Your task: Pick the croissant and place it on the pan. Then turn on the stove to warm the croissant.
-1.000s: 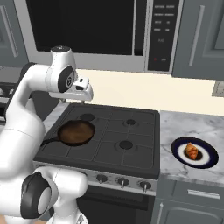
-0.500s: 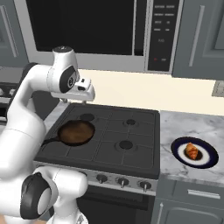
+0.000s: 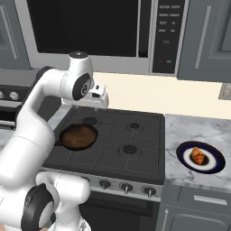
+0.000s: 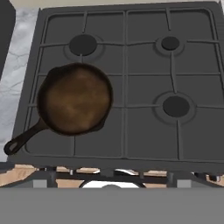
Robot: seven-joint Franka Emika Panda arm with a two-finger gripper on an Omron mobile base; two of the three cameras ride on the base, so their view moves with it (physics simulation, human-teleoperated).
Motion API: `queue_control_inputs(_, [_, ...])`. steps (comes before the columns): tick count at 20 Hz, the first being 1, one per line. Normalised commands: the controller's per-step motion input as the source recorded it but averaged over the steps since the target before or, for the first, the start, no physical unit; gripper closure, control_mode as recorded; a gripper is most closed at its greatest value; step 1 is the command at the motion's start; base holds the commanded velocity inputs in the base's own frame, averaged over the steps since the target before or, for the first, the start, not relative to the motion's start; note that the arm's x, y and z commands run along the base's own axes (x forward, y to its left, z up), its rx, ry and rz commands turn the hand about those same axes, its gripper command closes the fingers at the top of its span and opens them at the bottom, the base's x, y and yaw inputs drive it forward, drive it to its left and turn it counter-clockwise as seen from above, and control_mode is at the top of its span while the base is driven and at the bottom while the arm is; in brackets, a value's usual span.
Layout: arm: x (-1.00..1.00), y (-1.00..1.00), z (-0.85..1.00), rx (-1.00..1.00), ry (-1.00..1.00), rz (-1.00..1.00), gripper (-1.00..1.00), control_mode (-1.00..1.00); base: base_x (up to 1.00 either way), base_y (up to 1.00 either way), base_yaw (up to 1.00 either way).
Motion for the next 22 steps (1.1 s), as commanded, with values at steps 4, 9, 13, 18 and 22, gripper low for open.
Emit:
queue_control_inputs(4, [0.0, -0.35, -0.21, 0.0, 0.01, 0.0, -1.0, -1.0, 0.0, 0.0, 0.0])
queue_control_inputs(9, [0.0, -0.31, -0.17, 0.0, 0.01, 0.0, -1.0, -1.0, 0.0, 0.0, 0.0])
queue_control_inputs(13, [0.0, -0.36, -0.15, 0.0, 0.0, 0.0, -1.0, -1.0, 0.0, 0.0, 0.0])
queue_control_inputs(18, [0.0, -0.45, -0.15, 0.0, 0.0, 0.0, -1.0, -1.0, 0.0, 0.0, 0.0])
queue_control_inputs(22, [0.0, -0.49, -0.16, 0.0, 0.0, 0.0, -1.0, -1.0, 0.0, 0.0, 0.0])
